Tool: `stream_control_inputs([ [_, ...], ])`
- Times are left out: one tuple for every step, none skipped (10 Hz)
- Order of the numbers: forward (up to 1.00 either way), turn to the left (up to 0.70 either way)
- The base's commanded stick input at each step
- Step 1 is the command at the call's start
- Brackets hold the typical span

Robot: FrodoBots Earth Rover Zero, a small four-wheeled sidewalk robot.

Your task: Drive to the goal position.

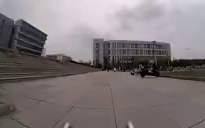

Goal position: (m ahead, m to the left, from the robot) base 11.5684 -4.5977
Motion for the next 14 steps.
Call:
stream_control_inputs([
  [0.85,0.0],
  [0.85,0.0],
  [0.85,0.0],
  [0.85,0.0],
  [0.85,0.0],
  [0.85,0.0],
  [0.85,0.0],
  [0.85,0.0],
  [0.85,0.0],
  [0.85,0.0],
  [0.85,0.0],
  [0.85,0.0],
  [0.85,0.0],
  [0.85,0.0],
])
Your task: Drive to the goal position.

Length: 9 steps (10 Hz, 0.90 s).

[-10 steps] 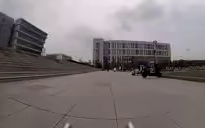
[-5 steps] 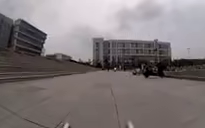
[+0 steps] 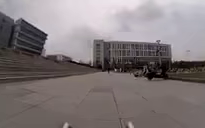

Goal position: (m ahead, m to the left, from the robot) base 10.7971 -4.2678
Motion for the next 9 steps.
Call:
stream_control_inputs([
  [0.85,0.0],
  [0.85,0.0],
  [0.85,0.0],
  [0.85,0.0],
  [0.85,0.0],
  [0.85,0.0],
  [0.85,0.0],
  [0.85,0.0],
  [0.85,0.0],
])
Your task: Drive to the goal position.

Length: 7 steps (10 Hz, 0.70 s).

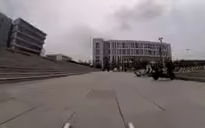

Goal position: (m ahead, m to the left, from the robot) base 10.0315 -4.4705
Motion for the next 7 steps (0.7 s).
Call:
stream_control_inputs([
  [0.85,0.0],
  [0.85,0.0],
  [0.85,0.0],
  [0.85,0.0],
  [0.85,0.0],
  [0.85,0.0],
  [0.85,0.0],
])
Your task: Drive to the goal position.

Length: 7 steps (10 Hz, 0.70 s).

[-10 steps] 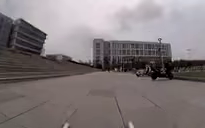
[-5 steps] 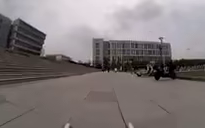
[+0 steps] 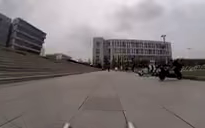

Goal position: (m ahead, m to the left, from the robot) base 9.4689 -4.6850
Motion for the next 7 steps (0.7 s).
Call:
stream_control_inputs([
  [0.85,0.0],
  [0.85,0.0],
  [0.85,0.0],
  [0.85,0.0],
  [0.85,-0.01],
  [0.85,-0.1],
  [0.85,-0.16],
])
